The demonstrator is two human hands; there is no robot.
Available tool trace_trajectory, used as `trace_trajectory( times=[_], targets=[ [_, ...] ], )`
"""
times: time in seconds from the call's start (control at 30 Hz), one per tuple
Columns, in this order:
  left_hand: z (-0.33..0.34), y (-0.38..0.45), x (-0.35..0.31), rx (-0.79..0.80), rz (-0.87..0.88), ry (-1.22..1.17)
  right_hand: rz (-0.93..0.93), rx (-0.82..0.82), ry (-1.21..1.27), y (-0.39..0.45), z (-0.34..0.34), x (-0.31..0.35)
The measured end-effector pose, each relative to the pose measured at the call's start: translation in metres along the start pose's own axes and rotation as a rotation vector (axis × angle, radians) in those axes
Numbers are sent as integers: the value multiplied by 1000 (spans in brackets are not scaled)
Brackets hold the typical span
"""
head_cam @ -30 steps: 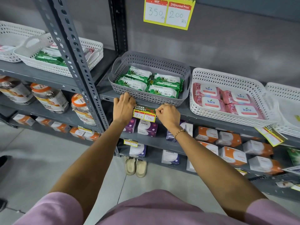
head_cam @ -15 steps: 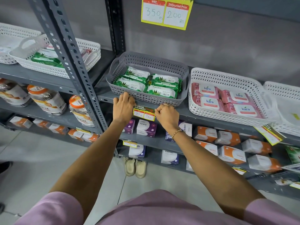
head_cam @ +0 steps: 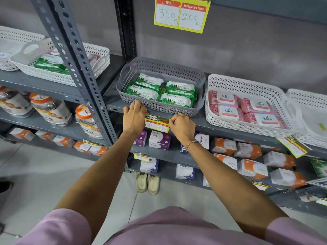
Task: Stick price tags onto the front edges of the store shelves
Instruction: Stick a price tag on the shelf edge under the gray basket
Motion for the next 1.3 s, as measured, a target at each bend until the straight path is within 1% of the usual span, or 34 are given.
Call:
trace_trajectory(
  times=[0.47,0.63,0.73,0.87,0.97,1.03,1.2,1.3],
  targets=[
    [-5,-2,0,-3,42,27,23,-9,-79,0,6,6],
    [-8,2,1,32,105,42,37,8,-104,-1,4,5],
    [-9,0,7,25,103,-40,65,24,-102,1,1,-5],
    [-9,-8,9,-35,128,-221,42,-12,-104,-5,-1,-2],
    [-6,-10,-2,0,143,-281,69,18,-88,-6,5,10],
    [-4,-8,-7,37,133,-269,73,49,-88,-5,11,16],
    [-4,-4,-17,5,104,-229,60,70,-112,1,24,18],
    [-2,-3,-20,4,104,-189,85,69,-108,4,28,17]
  ],
)
Point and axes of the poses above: each hand's wrist, its own y-axis towards the middle knuckle, its own z-axis out of the palm, x = y × z, the point moved 4 cm from there along y, towards the middle knuckle, and after that the axes turned 6 degrees about z, right-handed, at the moved point
